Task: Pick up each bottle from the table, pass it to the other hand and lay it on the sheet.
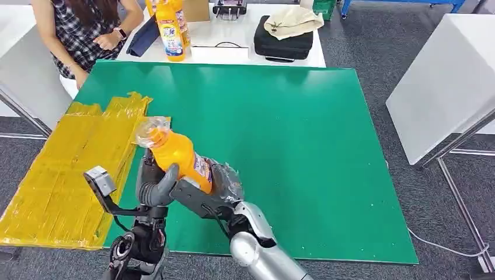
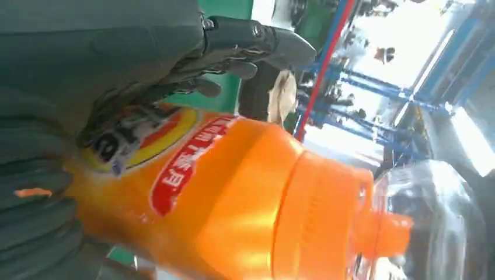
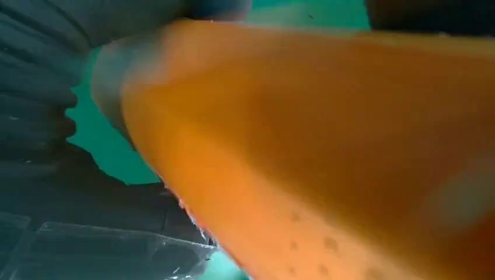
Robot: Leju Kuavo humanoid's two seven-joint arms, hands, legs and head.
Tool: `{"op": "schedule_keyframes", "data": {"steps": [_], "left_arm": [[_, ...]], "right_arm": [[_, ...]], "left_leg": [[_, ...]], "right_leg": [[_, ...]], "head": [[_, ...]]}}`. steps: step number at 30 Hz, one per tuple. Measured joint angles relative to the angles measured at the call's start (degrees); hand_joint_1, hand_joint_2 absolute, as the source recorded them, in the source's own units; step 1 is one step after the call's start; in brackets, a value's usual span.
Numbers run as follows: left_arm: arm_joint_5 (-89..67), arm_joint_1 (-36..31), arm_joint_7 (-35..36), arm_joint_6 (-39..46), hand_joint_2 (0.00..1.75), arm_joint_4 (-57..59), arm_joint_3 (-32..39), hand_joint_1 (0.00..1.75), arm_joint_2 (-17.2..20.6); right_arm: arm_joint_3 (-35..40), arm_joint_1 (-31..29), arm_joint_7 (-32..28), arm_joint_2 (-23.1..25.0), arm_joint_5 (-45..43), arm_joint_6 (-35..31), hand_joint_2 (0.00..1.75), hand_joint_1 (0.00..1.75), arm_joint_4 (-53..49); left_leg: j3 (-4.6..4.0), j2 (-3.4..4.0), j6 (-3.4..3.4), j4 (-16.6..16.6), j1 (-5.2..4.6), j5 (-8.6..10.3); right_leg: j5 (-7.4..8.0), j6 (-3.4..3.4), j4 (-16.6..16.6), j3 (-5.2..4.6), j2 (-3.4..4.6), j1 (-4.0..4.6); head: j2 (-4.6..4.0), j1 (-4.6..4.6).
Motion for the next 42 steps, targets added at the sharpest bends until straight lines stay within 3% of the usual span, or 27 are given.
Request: {"op": "schedule_keyframes", "data": {"steps": [14,15,16,17,18,19,20,22,32,37,42], "left_arm": [[-0.1,1.2,0.0,1.0,1.75,-1.8,2.9,0.00,0.3],[-0.1,1.2,0.0,1.0,1.75,-1.8,3.1,0.70,0.3],[-0.2,1.1,0.0,1.0,1.75,-1.8,3.2,1.55,0.3],[-0.6,1.1,0.0,1.0,1.75,-1.8,3.3,1.45,0.3],[-1.4,1.0,0.0,0.9,1.75,-1.8,3.3,0.72,0.3],[-2.3,0.7,0.3,0.9,1.75,-1.8,3.3,0.21,0.3],[-3.5,0.4,0.8,0.8,1.75,-1.8,3.3,0.21,0.5],[-6.1,-0.5,2.3,-0.2,1.75,-1.3,3.3,0.00,0.9],[-12.9,-2.1,6.7,-11.3,1.75,2.3,3.3,0.00,3.8],[-11.3,-2.0,7.1,-18.2,1.75,4.7,3.3,0.00,5.6],[-8.6,-4.1,7.7,-21.0,1.75,7.5,2.9,0.00,6.1]], "right_arm": [[5.0,-3.2,-1.2,0.0,1.3,0.4,1.75,1.75,3.7],[5.1,-3.3,-1.2,0.0,1.4,0.4,1.75,1.75,3.8],[5.3,-3.3,-1.2,0.0,1.6,0.4,1.75,1.75,3.9],[5.4,-3.3,-1.2,0.0,1.8,0.4,1.75,1.75,4.0],[5.4,-3.3,-1.2,0.0,2.1,0.3,1.75,1.75,4.1],[5.4,-3.3,-1.2,0.0,2.3,0.3,1.75,1.75,4.2],[5.3,-3.3,-1.2,0.0,2.3,0.3,1.75,1.75,4.2],[5.0,-3.2,-1.2,0.0,2.8,0.3,1.75,1.75,4.3],[3.9,-1.2,-1.4,-1.3,5.6,0.4,1.75,1.75,4.2],[3.3,2.7,2.1,-1.5,8.3,0.4,1.75,1.75,1.1],[2.5,2.2,0.0,-2.5,6.6,0.6,1.75,1.75,1.2]], "left_leg": [[0.00,0.01,0.00,0.0,0.00,0.00],[0.01,0.01,0.00,0.0,0.00,0.00],[0.01,0.01,0.00,0.0,0.00,0.00],[0.01,0.01,0.00,0.0,0.00,0.00],[0.00,0.02,0.00,0.0,0.00,0.00],[0.00,0.02,0.00,0.0,0.00,0.00],[0.00,0.02,0.00,0.0,0.00,0.00],[0.00,0.02,0.00,0.0,0.00,0.00],[0.00,0.06,0.00,0.0,-0.01,0.00],[-0.01,0.06,-0.01,0.0,0.00,-0.01],[-0.02,0.04,-0.01,0.0,0.00,0.01]], "right_leg": [[0.00,0.00,0.0,-0.02,0.00,-0.01],[0.00,0.00,0.0,-0.03,0.01,-0.01],[0.00,0.00,0.0,-0.04,0.01,0.00],[0.00,0.00,0.0,-0.06,0.01,-0.01],[0.00,0.00,0.0,-0.05,0.01,-0.01],[0.00,0.00,0.0,-0.06,0.01,-0.01],[0.00,0.00,0.0,-0.06,0.01,-0.01],[0.00,0.00,0.0,-0.05,0.01,-0.01],[0.01,0.00,0.0,-0.06,0.08,-0.01],[0.00,-0.01,0.0,-0.11,0.08,0.00],[0.02,-0.01,0.0,-0.07,0.07,-0.01]], "head": [[0.00,-0.02],[0.00,-0.02],[0.00,0.00],[-0.02,-0.02],[0.00,-0.02],[0.00,0.02],[0.00,0.00],[0.00,0.00],[0.00,0.00],[0.00,0.02],[0.00,0.00]]}}
